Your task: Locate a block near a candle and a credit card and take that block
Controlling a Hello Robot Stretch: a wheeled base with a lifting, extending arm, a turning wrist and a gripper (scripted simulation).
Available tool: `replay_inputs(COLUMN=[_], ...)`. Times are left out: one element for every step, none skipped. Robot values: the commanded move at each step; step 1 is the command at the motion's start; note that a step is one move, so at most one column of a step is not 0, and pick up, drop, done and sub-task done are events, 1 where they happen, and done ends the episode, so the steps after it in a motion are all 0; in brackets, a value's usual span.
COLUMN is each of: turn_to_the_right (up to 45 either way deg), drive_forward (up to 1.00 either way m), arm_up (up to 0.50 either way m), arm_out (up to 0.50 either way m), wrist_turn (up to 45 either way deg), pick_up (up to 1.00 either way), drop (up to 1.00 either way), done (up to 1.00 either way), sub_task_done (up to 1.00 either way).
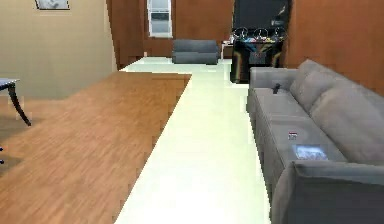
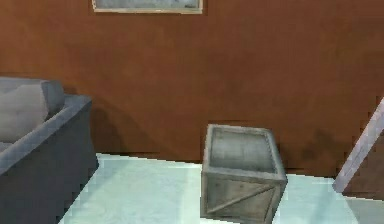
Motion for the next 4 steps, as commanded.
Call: replay_inputs(turn_to_the_right=[0.0,3.0,0.0,0.0], drive_forward=[0.7,0.0,1.0,1.0], arm_up=[0.0,0.0,0.0,0.0], arm_out=[0.0,0.0,0.0,0.0], wrist_turn=[0.0,0.0,0.0,0.0], pick_up=[0.0,0.0,0.0,0.0], drop=[0.0,0.0,0.0,0.0], done=[0.0,0.0,0.0,0.0], sub_task_done=[0.0,0.0,0.0,0.0])
